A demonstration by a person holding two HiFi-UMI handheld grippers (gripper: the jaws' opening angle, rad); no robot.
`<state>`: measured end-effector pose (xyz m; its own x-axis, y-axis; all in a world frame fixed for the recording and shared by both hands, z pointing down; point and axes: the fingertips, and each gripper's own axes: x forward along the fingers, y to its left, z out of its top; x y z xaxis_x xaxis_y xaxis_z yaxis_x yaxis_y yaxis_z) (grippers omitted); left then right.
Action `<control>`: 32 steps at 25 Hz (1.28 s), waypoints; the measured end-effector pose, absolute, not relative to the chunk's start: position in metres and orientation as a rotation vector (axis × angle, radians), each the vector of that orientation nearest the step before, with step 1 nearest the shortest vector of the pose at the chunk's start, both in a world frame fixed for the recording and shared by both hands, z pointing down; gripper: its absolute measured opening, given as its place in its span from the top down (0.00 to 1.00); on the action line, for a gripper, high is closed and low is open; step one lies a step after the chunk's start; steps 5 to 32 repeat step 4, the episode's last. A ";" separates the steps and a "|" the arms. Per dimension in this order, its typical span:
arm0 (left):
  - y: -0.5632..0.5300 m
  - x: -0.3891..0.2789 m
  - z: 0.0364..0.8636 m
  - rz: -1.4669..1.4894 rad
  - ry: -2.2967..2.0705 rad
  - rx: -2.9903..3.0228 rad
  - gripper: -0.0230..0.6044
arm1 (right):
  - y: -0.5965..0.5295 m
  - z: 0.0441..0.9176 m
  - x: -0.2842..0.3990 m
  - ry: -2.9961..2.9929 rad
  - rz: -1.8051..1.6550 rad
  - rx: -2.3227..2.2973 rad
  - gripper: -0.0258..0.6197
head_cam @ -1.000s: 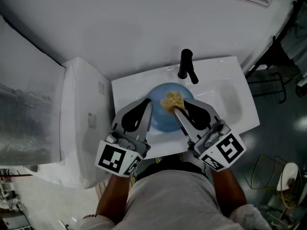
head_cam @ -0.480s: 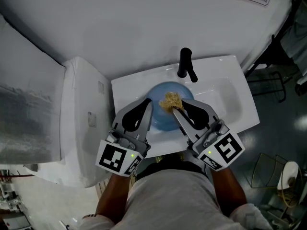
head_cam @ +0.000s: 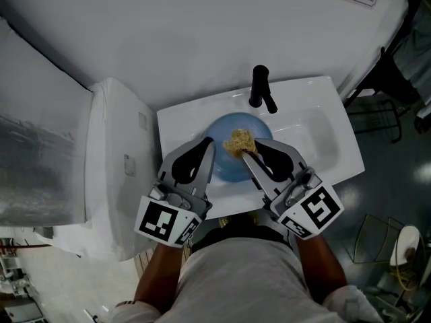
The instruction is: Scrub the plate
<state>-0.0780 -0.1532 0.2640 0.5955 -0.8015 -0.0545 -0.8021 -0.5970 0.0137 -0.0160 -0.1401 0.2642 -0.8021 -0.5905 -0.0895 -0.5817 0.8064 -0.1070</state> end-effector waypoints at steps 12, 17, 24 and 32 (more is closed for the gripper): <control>-0.152 -0.078 0.265 0.087 1.406 -2.794 0.94 | -0.139 0.266 -0.016 2.874 -0.114 -0.935 0.87; -0.152 -0.078 0.265 0.087 1.406 -2.794 0.94 | -0.139 0.266 -0.016 2.874 -0.114 -0.935 0.87; -0.152 -0.078 0.265 0.087 1.406 -2.794 0.94 | -0.139 0.266 -0.016 2.874 -0.114 -0.935 0.87; -0.152 -0.078 0.265 0.087 1.406 -2.794 0.94 | -0.139 0.266 -0.016 2.874 -0.114 -0.935 0.87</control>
